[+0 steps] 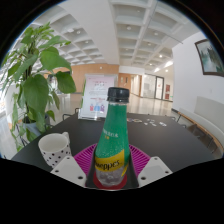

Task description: Pour water

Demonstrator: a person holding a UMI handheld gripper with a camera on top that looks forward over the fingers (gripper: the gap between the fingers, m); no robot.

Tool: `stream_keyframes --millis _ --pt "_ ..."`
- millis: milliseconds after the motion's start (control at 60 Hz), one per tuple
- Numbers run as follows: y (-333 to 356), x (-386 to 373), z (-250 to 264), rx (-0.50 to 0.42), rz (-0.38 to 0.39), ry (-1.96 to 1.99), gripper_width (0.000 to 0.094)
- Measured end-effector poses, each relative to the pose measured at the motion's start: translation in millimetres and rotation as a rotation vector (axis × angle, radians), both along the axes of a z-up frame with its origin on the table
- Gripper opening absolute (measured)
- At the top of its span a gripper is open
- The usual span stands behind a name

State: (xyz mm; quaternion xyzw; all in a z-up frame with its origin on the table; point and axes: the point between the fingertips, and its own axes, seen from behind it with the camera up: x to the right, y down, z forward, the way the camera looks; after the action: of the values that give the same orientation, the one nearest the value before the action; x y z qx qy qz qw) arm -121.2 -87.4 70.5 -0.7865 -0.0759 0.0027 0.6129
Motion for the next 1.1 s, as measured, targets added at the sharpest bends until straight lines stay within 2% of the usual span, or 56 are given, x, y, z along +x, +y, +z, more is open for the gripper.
stream_keyframes --millis 50,83,117,167,400,550,717,933,1100 --pt "-2 3 -2 -0.02 -0.002 -0.017 0.0618" --pt "-5 4 -5 -0.045 -0.002 -0.022 0.073" --pt "-10 2 -3 -0.056 0.003 -0.019 0.0881" --pt "-20 1 2 -0.062 0.008 -0.014 0.084" --pt "-94 11 29 -0.102 -0.049 -0.013 0.0853" --pt "-150 21 40 -0.123 -0.111 0.015 0.0855" --pt "-197 30 37 -0.15 -0.153 0.006 0.085" --pt "-229 39 29 -0.172 -0.171 -0.009 0.0854" --pt "-233 40 36 -0.149 -0.168 -0.006 0.0855"
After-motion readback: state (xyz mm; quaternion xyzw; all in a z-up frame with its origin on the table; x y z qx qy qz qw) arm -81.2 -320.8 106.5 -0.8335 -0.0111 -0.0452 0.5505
